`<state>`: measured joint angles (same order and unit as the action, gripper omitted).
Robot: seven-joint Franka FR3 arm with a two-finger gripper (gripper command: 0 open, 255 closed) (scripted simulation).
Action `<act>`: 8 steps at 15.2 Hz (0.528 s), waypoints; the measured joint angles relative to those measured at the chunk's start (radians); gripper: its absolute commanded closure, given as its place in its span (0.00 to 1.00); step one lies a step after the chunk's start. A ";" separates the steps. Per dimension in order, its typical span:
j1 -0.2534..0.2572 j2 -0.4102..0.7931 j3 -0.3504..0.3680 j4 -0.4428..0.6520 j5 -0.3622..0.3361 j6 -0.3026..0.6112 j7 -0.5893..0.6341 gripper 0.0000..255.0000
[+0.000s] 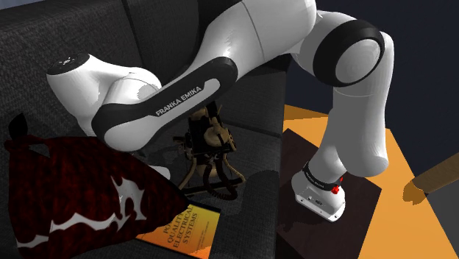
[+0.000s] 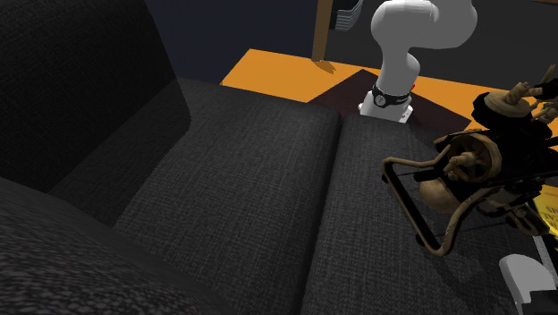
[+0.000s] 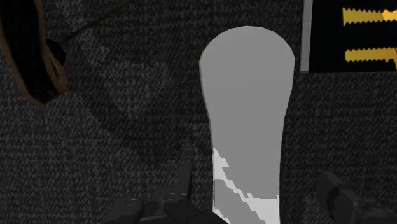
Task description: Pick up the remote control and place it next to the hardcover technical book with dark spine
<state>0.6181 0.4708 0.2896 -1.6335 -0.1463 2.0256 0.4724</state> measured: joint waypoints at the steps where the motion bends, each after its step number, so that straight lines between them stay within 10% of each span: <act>1: 0.000 0.000 0.000 0.000 0.000 0.000 0.000 0.00; 8: 0.002 -0.034 0.009 0.074 0.014 -0.107 -0.009 0.00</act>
<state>0.6203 0.4370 0.2985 -1.5596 -0.1321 1.9188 0.4637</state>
